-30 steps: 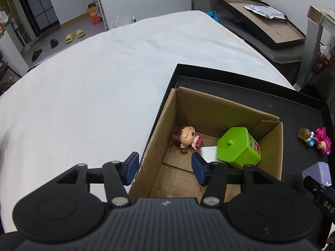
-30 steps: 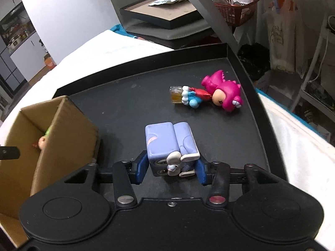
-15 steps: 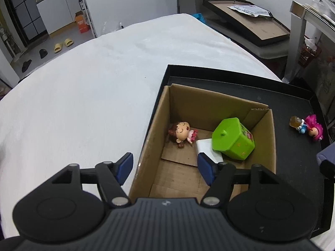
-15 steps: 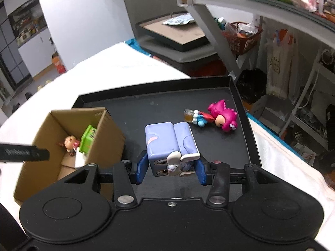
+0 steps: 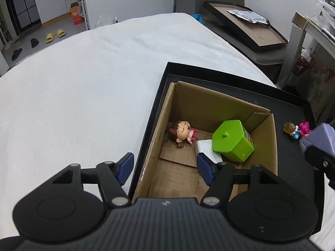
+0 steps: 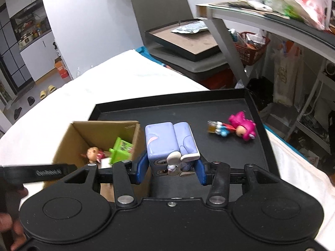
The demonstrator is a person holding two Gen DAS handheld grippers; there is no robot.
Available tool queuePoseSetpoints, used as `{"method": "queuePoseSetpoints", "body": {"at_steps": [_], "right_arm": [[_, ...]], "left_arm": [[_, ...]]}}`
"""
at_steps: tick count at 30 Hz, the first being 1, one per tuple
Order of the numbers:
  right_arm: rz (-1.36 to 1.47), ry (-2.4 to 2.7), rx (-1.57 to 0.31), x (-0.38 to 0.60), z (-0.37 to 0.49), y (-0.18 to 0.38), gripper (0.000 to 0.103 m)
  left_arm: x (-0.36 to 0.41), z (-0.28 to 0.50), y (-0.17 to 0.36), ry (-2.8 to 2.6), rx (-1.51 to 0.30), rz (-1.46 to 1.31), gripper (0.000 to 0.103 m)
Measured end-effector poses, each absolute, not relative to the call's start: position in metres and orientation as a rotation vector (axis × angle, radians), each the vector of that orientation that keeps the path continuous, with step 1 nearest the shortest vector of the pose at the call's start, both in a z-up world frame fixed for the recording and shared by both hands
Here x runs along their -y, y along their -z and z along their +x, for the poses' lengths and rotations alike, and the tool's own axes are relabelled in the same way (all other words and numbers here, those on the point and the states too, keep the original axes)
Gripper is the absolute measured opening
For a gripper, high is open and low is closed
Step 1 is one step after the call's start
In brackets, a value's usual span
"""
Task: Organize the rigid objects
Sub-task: 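Carry the lavender block into the cardboard box with the right gripper and release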
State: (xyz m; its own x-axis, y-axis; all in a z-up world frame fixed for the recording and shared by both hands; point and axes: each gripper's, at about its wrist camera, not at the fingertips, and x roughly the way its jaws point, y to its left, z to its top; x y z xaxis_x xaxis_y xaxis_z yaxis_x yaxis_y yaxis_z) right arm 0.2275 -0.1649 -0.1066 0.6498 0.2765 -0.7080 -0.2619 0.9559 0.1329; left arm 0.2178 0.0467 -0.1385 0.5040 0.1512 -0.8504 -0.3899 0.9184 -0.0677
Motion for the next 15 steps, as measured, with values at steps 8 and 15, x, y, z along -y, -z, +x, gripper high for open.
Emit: {"method": "queuePoseSetpoints", "body": {"at_steps": [8,15], "right_arm": [[-0.011,-0.387,-0.802,0.123,0.226,0.099,0.046],[-0.041,-0.419,-0.833,0.09,0.228,0.111,0.046]], "left_arm": [[-0.066,0.212,0.152,-0.28,-0.988,-0.336,0.041],[-0.071,0.21,0.155,-0.253,-0.959,-0.336,0.027]]}}
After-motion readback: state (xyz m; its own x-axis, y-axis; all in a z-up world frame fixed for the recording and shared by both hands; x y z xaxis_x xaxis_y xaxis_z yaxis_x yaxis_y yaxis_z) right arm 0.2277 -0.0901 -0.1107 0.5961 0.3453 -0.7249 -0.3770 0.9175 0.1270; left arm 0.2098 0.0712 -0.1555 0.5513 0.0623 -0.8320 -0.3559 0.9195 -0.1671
